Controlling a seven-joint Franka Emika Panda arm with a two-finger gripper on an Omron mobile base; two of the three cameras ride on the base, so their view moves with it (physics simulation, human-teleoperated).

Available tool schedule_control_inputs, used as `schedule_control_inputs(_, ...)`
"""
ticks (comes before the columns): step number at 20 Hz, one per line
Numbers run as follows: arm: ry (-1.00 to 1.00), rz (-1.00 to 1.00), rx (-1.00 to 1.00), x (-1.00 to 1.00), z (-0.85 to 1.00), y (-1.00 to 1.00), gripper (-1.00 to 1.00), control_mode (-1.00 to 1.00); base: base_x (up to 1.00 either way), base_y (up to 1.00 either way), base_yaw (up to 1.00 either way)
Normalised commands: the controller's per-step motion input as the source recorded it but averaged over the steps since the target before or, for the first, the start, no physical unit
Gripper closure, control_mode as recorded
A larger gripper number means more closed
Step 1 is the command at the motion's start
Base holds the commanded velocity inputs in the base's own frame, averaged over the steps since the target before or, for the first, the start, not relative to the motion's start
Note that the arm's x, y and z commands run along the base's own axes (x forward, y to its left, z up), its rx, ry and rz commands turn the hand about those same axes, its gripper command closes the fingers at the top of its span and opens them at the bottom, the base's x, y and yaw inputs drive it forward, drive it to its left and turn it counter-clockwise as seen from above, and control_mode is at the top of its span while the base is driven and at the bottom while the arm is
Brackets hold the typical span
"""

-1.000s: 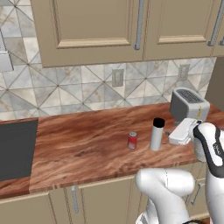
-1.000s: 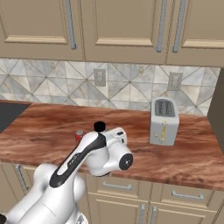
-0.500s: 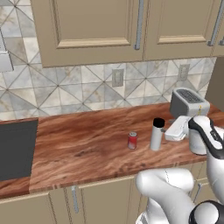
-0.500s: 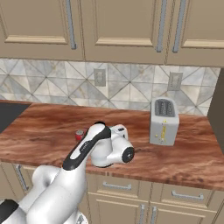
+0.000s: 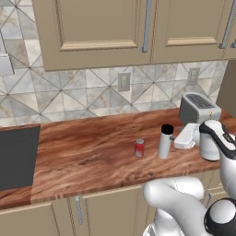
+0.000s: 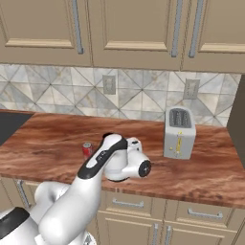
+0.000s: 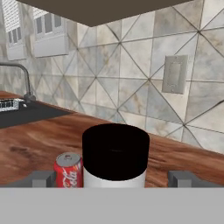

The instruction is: Move the drinks to the dining counter.

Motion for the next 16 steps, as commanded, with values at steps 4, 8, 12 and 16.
schedule_control_inputs(4, 0.01, 0.00, 0.00, 0.05, -0.08, 0.07, -1.00, -1.00, 0.00, 0.00, 0.00)
schedule_control_inputs(8, 0.04, 0.00, 0.00, 0.16, -0.07, 0.09, -1.00, -1.00, 0.00, 0.00, 0.00)
schedule_control_inputs(12, 0.04, 0.00, 0.00, 0.12, -0.07, 0.06, -1.00, -1.00, 0.00, 0.00, 0.00)
schedule_control_inputs(16, 0.05, 0.00, 0.00, 0.04, -0.07, 0.04, -1.00, -1.00, 0.00, 0.00, 0.00)
